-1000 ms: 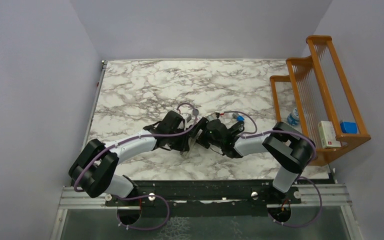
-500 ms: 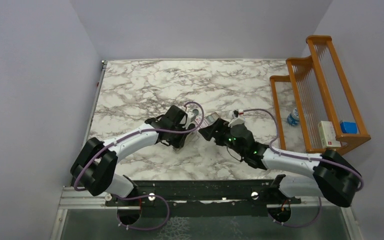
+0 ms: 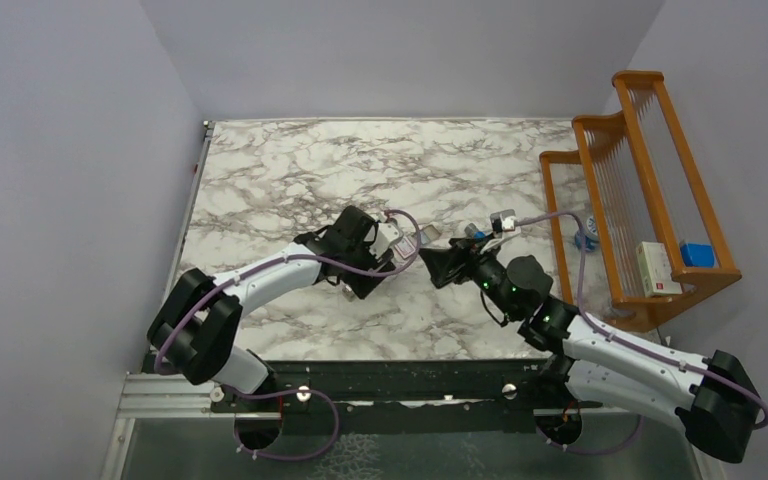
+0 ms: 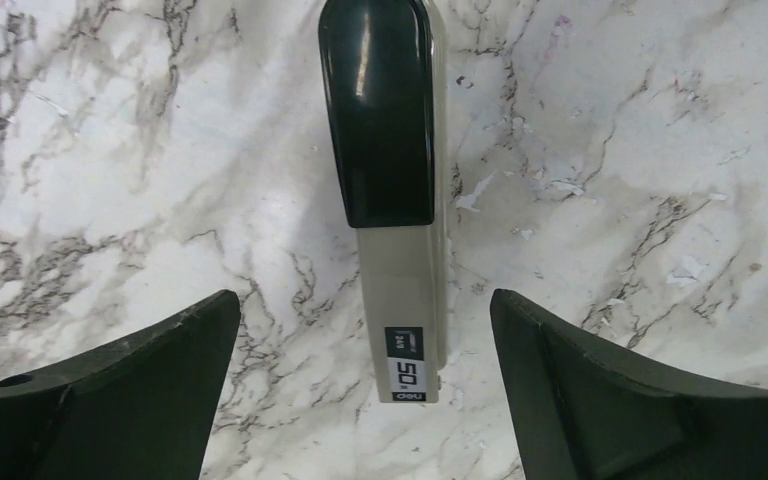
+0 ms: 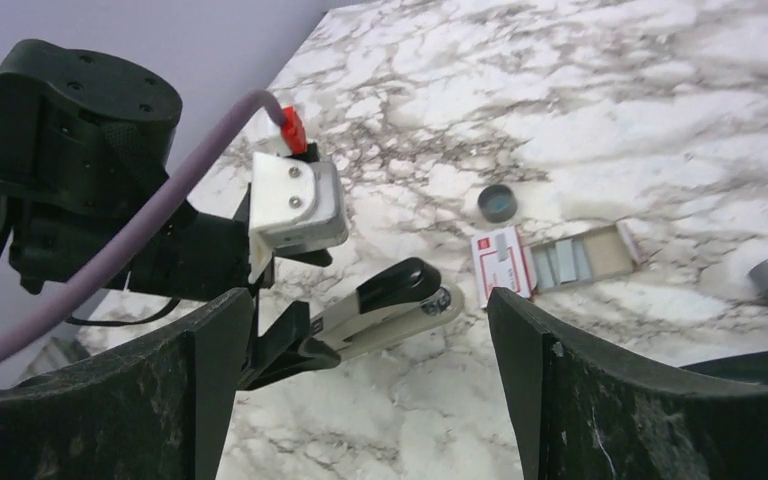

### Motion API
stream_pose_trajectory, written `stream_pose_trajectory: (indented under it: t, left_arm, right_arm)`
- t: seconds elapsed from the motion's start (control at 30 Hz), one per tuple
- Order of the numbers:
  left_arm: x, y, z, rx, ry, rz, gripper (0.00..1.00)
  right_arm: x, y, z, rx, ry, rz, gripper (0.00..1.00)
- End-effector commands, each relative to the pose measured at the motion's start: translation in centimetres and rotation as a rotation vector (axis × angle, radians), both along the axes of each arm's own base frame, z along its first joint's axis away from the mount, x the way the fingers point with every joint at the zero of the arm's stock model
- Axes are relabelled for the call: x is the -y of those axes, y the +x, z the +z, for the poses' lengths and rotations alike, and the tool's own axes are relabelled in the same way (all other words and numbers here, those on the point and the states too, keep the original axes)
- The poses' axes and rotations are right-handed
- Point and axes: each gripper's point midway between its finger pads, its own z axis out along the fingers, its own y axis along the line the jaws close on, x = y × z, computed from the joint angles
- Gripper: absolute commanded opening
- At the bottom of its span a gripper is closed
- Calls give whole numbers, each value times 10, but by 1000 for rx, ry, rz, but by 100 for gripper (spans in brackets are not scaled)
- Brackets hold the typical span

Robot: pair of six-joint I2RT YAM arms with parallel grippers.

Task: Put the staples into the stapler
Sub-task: Place the stapler at the center of the board.

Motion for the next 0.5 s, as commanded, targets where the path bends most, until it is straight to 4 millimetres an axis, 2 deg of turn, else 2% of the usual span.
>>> stream_pose_trajectory:
  t: [0.0, 0.1, 0.23, 0.33, 0.47]
  left_arm:
    - [-5, 21, 18, 151, 14, -22, 99]
    - [-4, 33, 40, 250, -38, 22, 99]
    - [-4, 53, 100, 462, -199, 154, 99]
    - [-19, 64, 151, 621, -379, 371, 99]
    - [-61, 62, 181, 747, -522, 663, 99]
  right_arm:
    - [19, 16, 16, 86, -128, -103, 91]
    - [29, 19, 19, 109, -163, -145, 91]
    - [53, 32, 32, 150, -222, -284, 91]
    - [68, 41, 48, 172, -315, -376, 93]
    - [81, 49, 75, 235, -405, -446, 95]
